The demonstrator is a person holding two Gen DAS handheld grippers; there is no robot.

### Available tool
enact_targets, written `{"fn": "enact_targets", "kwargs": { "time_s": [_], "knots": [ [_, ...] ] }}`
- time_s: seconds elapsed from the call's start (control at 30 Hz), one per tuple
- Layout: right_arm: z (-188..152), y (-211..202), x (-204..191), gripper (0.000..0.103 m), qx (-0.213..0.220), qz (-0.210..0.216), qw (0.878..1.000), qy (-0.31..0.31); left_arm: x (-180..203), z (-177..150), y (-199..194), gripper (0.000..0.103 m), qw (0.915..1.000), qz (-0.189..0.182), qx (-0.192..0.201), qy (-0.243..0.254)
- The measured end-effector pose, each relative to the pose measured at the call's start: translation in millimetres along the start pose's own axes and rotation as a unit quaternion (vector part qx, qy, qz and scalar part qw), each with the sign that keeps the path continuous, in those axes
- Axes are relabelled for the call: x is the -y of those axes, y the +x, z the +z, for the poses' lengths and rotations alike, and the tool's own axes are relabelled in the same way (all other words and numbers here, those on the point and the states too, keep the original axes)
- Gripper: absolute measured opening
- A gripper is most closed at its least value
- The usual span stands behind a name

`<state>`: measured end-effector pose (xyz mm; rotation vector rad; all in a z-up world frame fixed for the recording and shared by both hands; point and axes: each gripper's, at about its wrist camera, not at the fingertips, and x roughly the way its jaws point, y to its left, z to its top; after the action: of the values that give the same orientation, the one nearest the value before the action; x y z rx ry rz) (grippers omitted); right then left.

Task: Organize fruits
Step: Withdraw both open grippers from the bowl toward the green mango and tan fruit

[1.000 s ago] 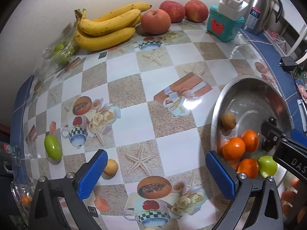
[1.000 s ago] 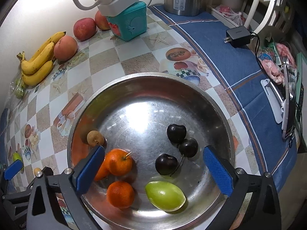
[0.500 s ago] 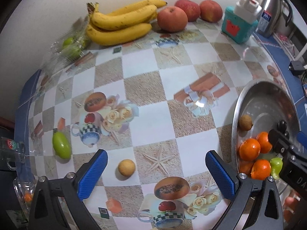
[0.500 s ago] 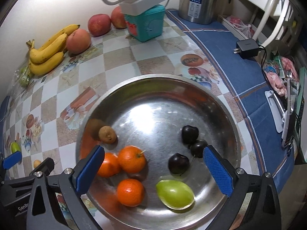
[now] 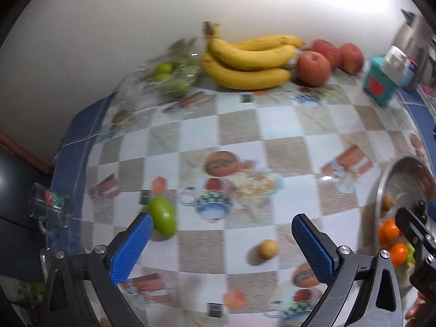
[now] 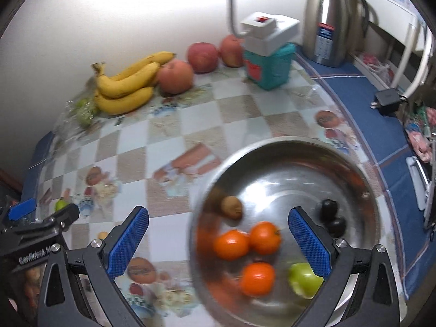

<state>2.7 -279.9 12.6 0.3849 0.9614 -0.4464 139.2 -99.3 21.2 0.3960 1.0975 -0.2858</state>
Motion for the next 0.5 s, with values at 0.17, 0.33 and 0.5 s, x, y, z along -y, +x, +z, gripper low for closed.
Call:
{"fn": "enact_targets", "kwargs": {
  "time_s": [0.17,0.33,0.5],
  "knots": [
    [0,2,-26,0.102,-0.001,0.025,1.000,-0.019,-36,-5,8,0.103,0.9995,0.022,-0.007,-0.020],
    [-3,7,-62,0.102,-0.009,0.047,0.998,-0.052,-81,-14,22,0.103,0.9976,0.000,-0.023,-0.065],
    [-8,14,-90,0.102,-0.020,0.053,0.996,-0.076,-122,-23,34,0.103,0.9922,0.008,-0.039,-0.118]
  ]
}}
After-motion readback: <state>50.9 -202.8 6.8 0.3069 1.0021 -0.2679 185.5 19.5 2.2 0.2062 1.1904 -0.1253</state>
